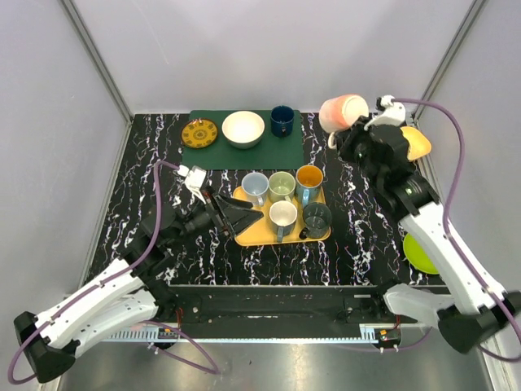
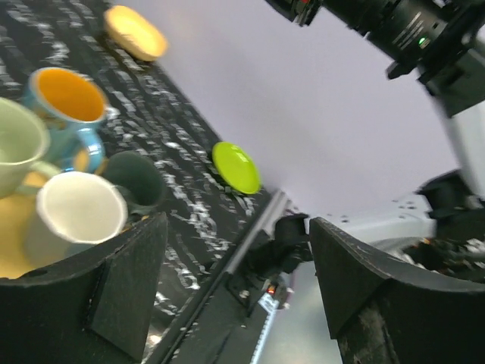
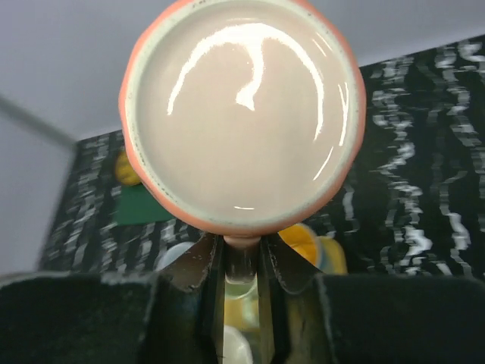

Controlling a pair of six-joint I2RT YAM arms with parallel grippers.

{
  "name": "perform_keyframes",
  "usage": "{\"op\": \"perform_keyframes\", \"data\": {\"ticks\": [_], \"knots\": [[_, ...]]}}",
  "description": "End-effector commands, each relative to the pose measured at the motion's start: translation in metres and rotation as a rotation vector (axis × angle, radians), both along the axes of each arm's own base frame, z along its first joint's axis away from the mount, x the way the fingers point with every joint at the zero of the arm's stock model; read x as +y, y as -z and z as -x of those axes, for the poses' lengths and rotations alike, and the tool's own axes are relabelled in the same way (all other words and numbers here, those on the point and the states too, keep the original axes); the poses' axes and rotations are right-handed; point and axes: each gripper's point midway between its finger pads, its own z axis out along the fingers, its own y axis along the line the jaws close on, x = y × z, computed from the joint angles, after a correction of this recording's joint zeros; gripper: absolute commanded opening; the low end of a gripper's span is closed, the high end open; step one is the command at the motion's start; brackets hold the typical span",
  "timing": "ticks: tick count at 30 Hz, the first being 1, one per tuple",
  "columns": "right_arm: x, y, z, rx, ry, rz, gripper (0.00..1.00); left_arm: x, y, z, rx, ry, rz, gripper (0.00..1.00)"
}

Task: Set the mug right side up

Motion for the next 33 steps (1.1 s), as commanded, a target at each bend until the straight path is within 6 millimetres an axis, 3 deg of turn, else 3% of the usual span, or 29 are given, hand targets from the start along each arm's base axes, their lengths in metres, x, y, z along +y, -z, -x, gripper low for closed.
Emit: {"op": "perform_keyframes", "data": {"ticks": [1,2,4,5,10,17,26,33], "knots": [[-0.06,0.03,-0.049,0.088,0.296,0.218,0.0,0.032,0.019,-0.033,0.029,-0.256,-0.159,0.78],[-0.061,0.049,-0.064,0.137,0.305,0.239,0.0,0.04,0.021,-0.04,0.034,-0.312,-0.177,0.78],[-0.077,0.069,-0.082,0.19,0.349,0.231,0.0,0.047,0.024,-0.045,0.052,-0.361,-0.211,0.78],[-0.081,0.088,-0.095,0.231,0.366,0.25,0.0,0.055,0.037,-0.05,0.087,-0.408,-0.256,0.77],[-0.11,0.131,-0.132,0.321,0.432,0.268,0.0,0.066,0.057,-0.05,0.161,-0.458,-0.318,0.76],[-0.128,0.198,-0.176,0.443,0.459,0.368,0.0,0.075,0.08,-0.049,0.198,-0.489,-0.342,0.76],[-0.125,0.243,-0.223,0.48,0.431,0.43,0.0,0.075,0.101,-0.054,0.224,-0.503,-0.406,0.75],[-0.134,0.267,-0.245,0.534,0.444,0.453,0.0,0.076,0.116,-0.057,0.242,-0.52,-0.451,0.75]]}}
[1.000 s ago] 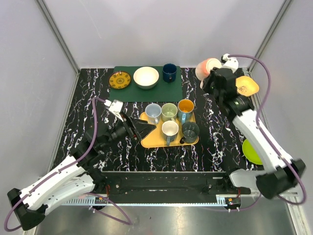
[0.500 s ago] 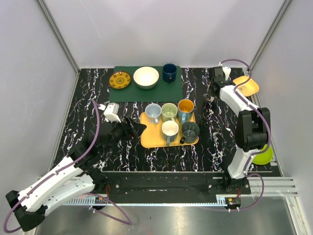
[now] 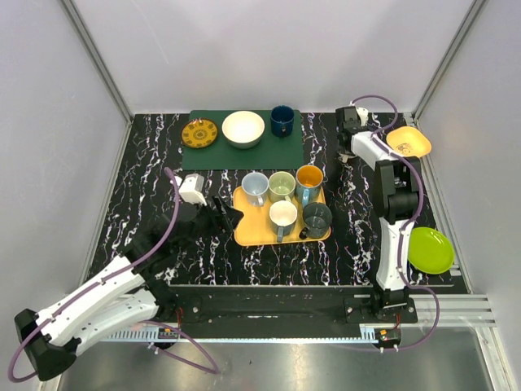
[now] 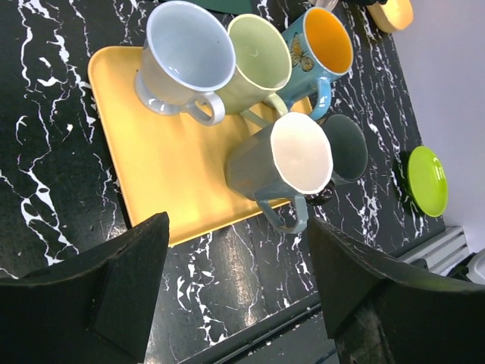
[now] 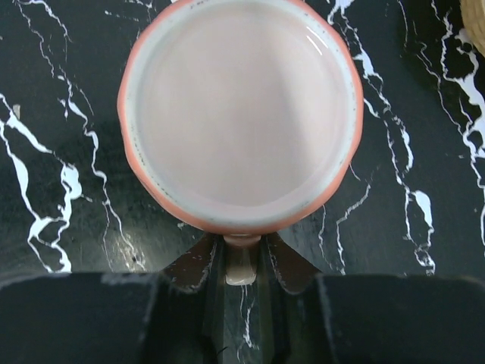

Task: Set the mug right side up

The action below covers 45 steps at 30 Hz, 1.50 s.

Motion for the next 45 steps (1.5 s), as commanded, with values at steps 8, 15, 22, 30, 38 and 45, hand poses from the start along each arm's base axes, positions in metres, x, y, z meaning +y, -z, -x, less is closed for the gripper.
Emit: {"op": "perform_keyframes", "data": {"ticks": [8,15,22,30,38,45], "knots": [[-0.019,-0.012,-0.046,-0.051,0.047,0.04,0.05,0.0,-0.004,-0.008,-0.045,0.018,-0.061,0.79],[-0.009,-0.054,-0.033,-0.16,0.076,-0.067,0.63,0.011,-0.001,-0.012,-0.035,-0.056,-0.072,0.99],[-0.002,-0.176,0.012,-0.388,0.105,-0.19,0.72,0.029,0.007,-0.022,-0.014,-0.221,-0.017,0.99],[0.05,-0.23,0.129,-0.543,-0.033,-0.364,0.71,-0.041,0.03,-0.01,0.062,0.125,-0.148,0.99],[0.085,-0.204,0.228,-0.488,-0.142,-0.445,0.67,-0.081,0.037,-0.007,0.038,0.076,-0.383,0.99],[0.072,-0.195,0.258,-0.482,-0.138,-0.449,0.66,-0.106,0.062,-0.007,0.08,0.008,-0.494,0.99]]}}
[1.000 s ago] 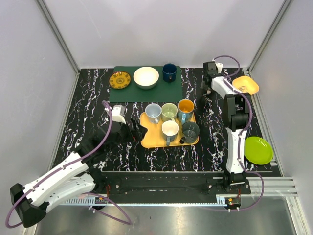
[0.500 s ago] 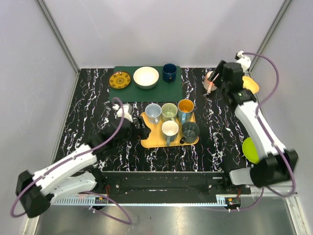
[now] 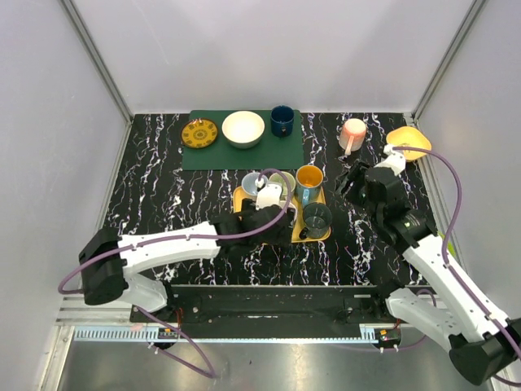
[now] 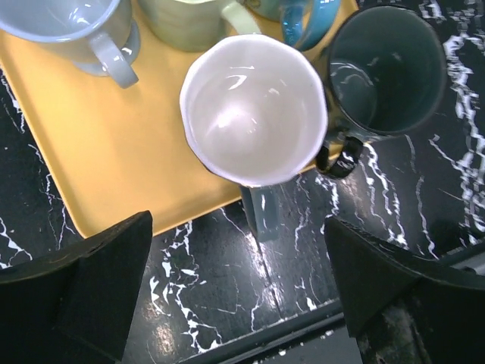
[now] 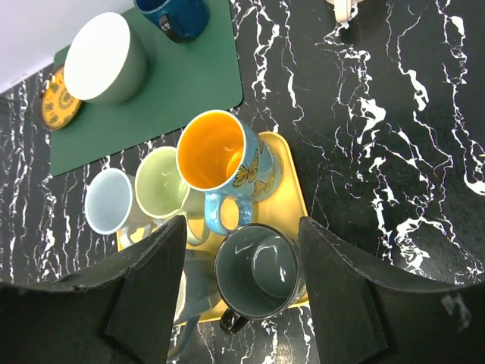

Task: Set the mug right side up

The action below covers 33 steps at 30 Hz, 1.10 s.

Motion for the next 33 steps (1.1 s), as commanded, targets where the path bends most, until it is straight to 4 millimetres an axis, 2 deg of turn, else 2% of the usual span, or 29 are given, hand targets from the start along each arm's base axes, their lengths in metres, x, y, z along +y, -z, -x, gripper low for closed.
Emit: {"op": "perform_keyframes", "data": {"ticks": [1,3,8,9,11,13,16,22,24,30,31,33], "knots": [[-0.008,-0.014,0.014,-0.044,0.022,-0.034,0.66,0.002,0.002,-0.017,-0.033,-0.117,-0.052,0.98],[-0.01,-0.014,0.018,-0.042,0.016,-0.031,0.66,0.002,0.015,-0.017,-0.013,-0.131,-0.094,0.95],[-0.014,-0.023,0.027,-0.068,0.007,-0.03,0.67,-0.008,0.022,-0.021,-0.004,-0.119,-0.12,0.81],[-0.015,-0.023,0.027,-0.068,0.008,-0.028,0.67,-0.009,0.024,-0.024,-0.005,-0.118,-0.134,0.74],[-0.016,-0.025,0.028,-0.074,0.009,-0.03,0.67,-0.013,0.021,-0.028,-0.009,-0.114,-0.133,0.67],[-0.016,-0.025,0.029,-0.074,0.008,-0.029,0.67,-0.015,0.024,-0.032,0.002,-0.103,-0.143,0.53],[-0.016,-0.024,0.03,-0.076,0.007,-0.029,0.67,-0.018,0.025,-0.036,0.01,-0.09,-0.138,0.43],[-0.016,-0.021,0.03,-0.069,0.006,-0.024,0.67,-0.021,0.031,-0.035,0.032,-0.069,-0.141,0.43],[-0.016,-0.021,0.03,-0.069,0.004,-0.023,0.67,-0.023,0.032,-0.035,0.033,-0.063,-0.136,0.4],[-0.016,-0.02,0.03,-0.069,0.002,-0.027,0.67,-0.024,0.032,-0.032,0.039,-0.043,-0.116,0.03],[-0.016,-0.02,0.031,-0.068,0.0,-0.026,0.67,-0.023,0.033,-0.03,0.044,-0.038,-0.117,0.0],[-0.016,-0.018,0.031,-0.065,-0.001,-0.027,0.67,-0.024,0.03,-0.029,0.042,-0.033,-0.101,0.0]]}}
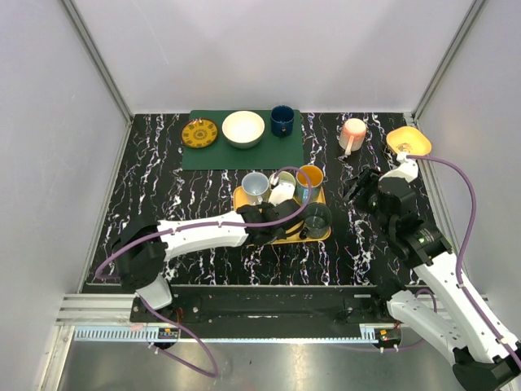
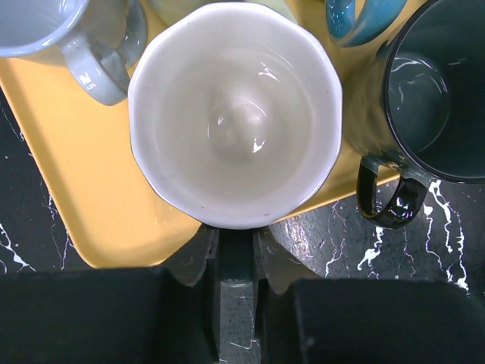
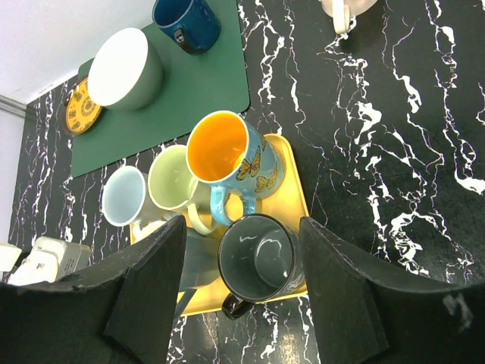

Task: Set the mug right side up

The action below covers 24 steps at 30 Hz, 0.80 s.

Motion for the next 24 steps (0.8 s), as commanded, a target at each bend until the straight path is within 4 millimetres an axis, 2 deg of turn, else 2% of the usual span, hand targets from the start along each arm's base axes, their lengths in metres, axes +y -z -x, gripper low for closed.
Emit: {"op": "perform_keyframes", "data": {"ticks": [1,4,7,9,15,16,17,19,20,21,22,23,24], "knots": [[-0.001,0.0,0.003,-0.009,-0.003,0.004,0.67,-0.011,-0.018,-0.002,-0.02,0.02,0.088,0.0],[0.003,-0.005,0.005,-0.013,-0.024,-0.01,0.67,-0.012,-0.03,0.002,-0.036,0.036,0.133,0.0],[0.008,-0.016,0.009,-0.025,-0.06,-0.026,0.67,-0.012,-0.062,0.006,-0.089,0.047,0.188,0.0],[0.01,-0.02,0.012,-0.021,-0.082,-0.026,0.68,-0.012,-0.097,0.013,-0.13,0.07,0.24,0.0],[0.019,-0.046,0.02,-0.062,-0.148,-0.064,0.68,-0.007,-0.181,0.034,-0.212,0.131,0.416,0.0],[0.02,-0.054,0.022,-0.096,-0.161,-0.081,0.68,-0.008,-0.192,0.039,-0.217,0.147,0.468,0.0],[0.025,-0.06,0.026,-0.116,-0.187,-0.107,0.68,0.002,-0.217,0.044,-0.25,0.157,0.556,0.0],[0.025,-0.08,0.035,-0.214,-0.204,-0.185,0.68,0.004,-0.236,0.045,-0.3,0.161,0.689,0.0],[0.029,-0.086,0.042,-0.246,-0.237,-0.223,0.69,0.017,-0.265,0.041,-0.351,0.135,0.803,0.0],[0.03,-0.096,0.053,-0.289,-0.263,-0.262,0.7,0.024,-0.259,0.037,-0.352,0.114,0.818,0.0],[0.036,-0.107,0.059,-0.324,-0.312,-0.289,0.7,0.026,-0.263,0.038,-0.341,0.136,0.867,0.0],[0.054,-0.112,0.074,-0.323,-0.44,-0.318,0.72,0.041,-0.286,0.026,-0.379,0.095,0.982,0.0],[0.064,-0.118,0.079,-0.317,-0.501,-0.336,0.74,0.043,-0.277,0.022,-0.361,0.1,1.018,0.0]]}}
